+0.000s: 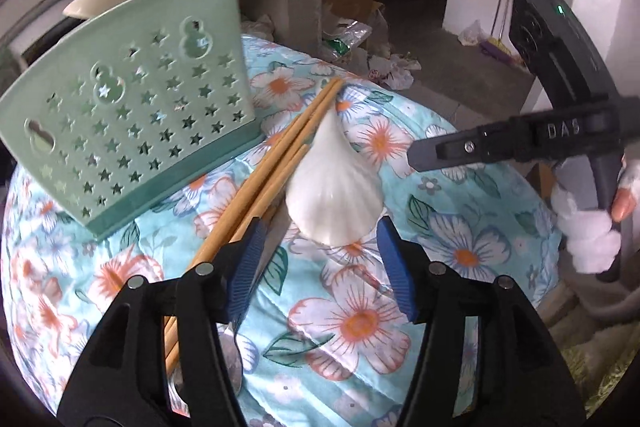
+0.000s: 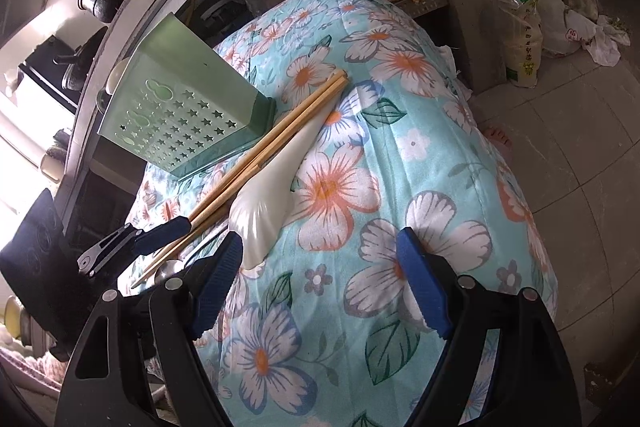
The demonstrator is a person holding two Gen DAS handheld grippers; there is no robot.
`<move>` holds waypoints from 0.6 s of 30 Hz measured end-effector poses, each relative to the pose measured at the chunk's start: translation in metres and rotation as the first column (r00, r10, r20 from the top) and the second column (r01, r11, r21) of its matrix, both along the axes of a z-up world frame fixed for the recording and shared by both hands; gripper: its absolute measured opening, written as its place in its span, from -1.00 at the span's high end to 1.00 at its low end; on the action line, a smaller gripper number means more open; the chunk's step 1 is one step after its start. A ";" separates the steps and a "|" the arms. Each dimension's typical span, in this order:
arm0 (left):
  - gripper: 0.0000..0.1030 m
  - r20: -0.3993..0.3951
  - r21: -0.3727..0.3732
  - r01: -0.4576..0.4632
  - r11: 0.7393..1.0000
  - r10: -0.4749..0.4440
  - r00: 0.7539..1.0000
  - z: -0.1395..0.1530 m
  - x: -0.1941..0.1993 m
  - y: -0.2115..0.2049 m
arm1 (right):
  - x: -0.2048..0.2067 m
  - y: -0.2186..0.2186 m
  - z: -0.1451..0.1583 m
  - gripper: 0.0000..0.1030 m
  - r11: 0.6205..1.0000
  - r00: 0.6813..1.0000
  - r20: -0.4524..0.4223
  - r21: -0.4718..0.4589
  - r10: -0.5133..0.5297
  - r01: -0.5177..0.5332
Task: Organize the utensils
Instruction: 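Close the left gripper on the white rice paddle handle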
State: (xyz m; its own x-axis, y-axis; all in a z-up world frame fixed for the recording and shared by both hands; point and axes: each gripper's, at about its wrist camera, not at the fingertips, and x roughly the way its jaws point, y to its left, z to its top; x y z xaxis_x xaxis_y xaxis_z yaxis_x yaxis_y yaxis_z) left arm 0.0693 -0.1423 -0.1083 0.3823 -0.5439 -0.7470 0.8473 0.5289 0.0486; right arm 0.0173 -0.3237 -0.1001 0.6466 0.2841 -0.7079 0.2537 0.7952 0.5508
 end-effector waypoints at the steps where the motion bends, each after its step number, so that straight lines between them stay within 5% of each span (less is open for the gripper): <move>1: -0.10 0.034 0.030 0.015 0.999 -0.016 0.999 -0.002 -0.004 -0.006 | -0.001 -0.001 0.000 -0.51 1.000 1.000 0.002 0.006 -0.002 0.002; 11: -0.10 0.200 0.188 0.096 0.977 -0.134 0.971 -0.022 -0.013 -0.040 | -0.002 -0.006 0.000 -0.51 1.000 1.000 0.003 0.028 -0.015 0.015; 18: -0.14 0.246 0.207 0.120 0.971 -0.171 0.954 -0.021 -0.012 -0.046 | -0.003 -0.007 0.000 -0.51 0.999 1.000 0.005 0.029 -0.023 0.023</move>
State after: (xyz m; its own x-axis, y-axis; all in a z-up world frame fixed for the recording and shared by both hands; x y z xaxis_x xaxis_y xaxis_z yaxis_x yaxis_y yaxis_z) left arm 0.0573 -0.1885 -0.1296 0.5042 -0.4677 -0.7260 0.8588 0.3605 0.3642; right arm 0.0142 -0.3306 -0.1001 0.6573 0.2893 -0.6959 0.2685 0.7729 0.5749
